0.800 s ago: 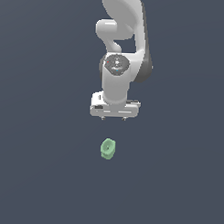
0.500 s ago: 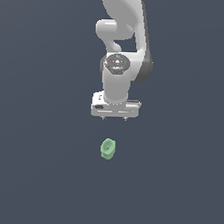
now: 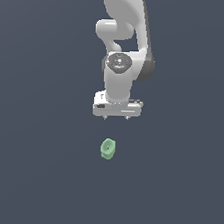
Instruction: Pick up the object and move it to a goal position.
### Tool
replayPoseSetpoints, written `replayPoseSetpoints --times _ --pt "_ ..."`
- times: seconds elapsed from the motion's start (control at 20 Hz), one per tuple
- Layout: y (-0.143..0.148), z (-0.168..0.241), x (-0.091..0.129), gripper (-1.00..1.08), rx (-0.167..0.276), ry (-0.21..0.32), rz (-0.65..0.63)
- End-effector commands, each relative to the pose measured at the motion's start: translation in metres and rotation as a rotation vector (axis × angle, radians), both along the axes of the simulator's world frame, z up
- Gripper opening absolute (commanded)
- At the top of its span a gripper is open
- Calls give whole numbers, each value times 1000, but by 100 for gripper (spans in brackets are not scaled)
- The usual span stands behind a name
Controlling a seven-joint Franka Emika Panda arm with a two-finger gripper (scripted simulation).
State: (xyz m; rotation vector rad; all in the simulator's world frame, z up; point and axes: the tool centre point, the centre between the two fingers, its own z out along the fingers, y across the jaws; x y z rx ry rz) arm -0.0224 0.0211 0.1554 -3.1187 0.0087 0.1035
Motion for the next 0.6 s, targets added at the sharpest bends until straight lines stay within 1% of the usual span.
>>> replayPoseSetpoints --times 0.0,0.25,0.55 --pt "0 0 0 100 0 0 -1" --pt "-2 -2 7 100 -1 -4 -26" --pt "-7 -10 27 100 -6 -13 -96"
